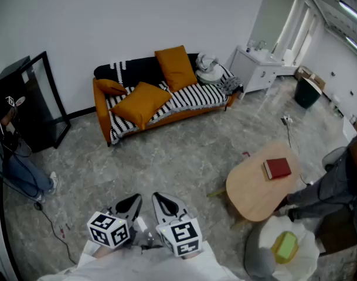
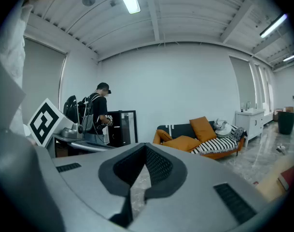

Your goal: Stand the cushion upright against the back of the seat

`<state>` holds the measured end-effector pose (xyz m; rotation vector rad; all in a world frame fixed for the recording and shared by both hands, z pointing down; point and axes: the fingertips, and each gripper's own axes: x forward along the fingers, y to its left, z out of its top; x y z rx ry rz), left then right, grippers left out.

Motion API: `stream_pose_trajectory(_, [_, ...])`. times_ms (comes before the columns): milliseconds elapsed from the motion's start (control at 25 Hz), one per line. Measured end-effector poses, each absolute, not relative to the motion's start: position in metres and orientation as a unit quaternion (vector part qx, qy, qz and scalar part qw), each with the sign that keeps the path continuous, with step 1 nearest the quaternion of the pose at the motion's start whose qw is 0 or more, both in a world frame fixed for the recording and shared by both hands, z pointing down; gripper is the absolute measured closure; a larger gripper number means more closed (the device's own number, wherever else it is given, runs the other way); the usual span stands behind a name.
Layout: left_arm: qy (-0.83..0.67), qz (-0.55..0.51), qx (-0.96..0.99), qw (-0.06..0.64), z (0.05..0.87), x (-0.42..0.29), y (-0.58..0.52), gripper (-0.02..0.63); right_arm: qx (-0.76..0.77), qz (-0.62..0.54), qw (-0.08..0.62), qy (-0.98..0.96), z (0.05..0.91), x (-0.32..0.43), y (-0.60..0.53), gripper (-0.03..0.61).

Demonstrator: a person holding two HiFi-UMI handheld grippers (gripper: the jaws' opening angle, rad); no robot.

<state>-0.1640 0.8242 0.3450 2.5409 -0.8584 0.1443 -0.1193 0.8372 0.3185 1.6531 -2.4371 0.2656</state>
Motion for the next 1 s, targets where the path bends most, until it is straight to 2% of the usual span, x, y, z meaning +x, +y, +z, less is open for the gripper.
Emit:
stream_pose_trajectory(560, [-0.316, 0.056, 0.921, 0.221, 0.342, -0.171, 0.817, 0.606, 0.551, 0.094, 0.100, -0.823, 0.324, -0.126, 0.831, 0.566])
stream_pose_trajectory(800, [-0.294, 0.051, 0.934, 0.194, 0.333, -0.164, 0.813, 0.606, 0.564, 0.108, 0.045, -0.818, 0.317, -0.113, 0.824, 0.566])
stream_pose_trajectory(1000, [-0.301, 0.052, 0.937, 0.170, 0.318, -0.156, 0.795, 0.606, 0.546, 0.074, 0.057, -0.832, 0.300, -0.109, 0.799, 0.566])
